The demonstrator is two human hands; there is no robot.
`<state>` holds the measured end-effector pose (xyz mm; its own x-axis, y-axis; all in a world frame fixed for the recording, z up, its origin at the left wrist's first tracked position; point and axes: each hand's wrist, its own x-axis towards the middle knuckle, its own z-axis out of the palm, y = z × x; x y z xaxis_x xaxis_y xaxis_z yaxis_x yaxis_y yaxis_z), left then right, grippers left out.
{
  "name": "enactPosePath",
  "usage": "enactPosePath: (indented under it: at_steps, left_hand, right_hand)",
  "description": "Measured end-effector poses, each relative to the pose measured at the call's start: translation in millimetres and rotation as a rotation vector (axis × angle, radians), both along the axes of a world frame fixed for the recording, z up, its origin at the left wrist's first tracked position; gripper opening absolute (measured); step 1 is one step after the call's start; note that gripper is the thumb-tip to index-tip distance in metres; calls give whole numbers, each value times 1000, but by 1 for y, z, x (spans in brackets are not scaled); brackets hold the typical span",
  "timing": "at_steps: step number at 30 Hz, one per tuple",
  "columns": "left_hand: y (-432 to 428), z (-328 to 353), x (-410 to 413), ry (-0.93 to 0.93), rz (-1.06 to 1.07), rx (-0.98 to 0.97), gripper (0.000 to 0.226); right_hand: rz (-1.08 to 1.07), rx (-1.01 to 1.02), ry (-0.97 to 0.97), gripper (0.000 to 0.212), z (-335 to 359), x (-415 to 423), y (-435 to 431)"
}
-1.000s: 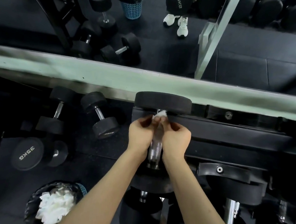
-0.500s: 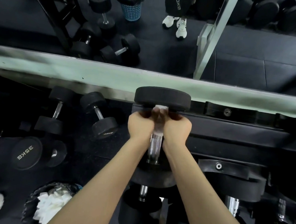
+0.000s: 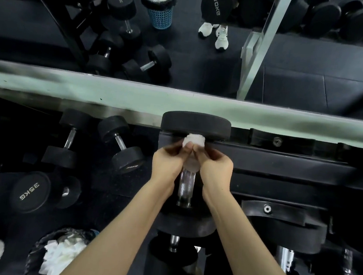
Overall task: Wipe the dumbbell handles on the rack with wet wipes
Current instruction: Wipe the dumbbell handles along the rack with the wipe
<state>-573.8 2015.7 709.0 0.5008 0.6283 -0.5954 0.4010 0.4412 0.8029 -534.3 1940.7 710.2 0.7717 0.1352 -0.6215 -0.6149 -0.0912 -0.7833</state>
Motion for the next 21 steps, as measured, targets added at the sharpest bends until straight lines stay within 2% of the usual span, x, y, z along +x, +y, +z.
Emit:
enactPosePath:
  at_steps: [2, 5, 7, 9, 11, 13, 14, 16, 18, 21]
  left_hand:
    - [-1, 0, -15, 31, -113, 64, 22]
    - [2, -3, -38, 93, -285, 118, 15]
    - [7, -6, -49, 228, -484, 238, 14]
    - [12, -4, -55, 383, -686, 382, 24]
    - [13, 3, -57, 419, -693, 499, 22]
    - [14, 11, -55, 349, -609, 582, 17]
    - [14, 16, -53, 289, -560, 548, 18]
    - [11, 26, -50, 164, -452, 311, 22]
    - [10, 36, -47, 80, -388, 74, 23]
    - [14, 41, -47, 10, -401, -50, 12]
  right_hand:
    - [98, -64, -27, 16, -7, -8, -12]
    - [282, -187, -87, 20, -15, -21, -26]
    - [418, -308, -106, 24, -16, -26, -35]
    - [543, -494, -172, 31, -11, -27, -43]
    - [535, -658, -285, 43, 2, -31, -49]
    - [453, -592, -410, 44, 17, -39, -51]
    - [429, -488, -448, 42, 24, -43, -51]
    - [500, -291, -438, 41, 32, -51, -52]
    - [609, -189, -371, 45, 32, -52, -55]
    - [529, -105, -339, 36, 31, -43, -61]
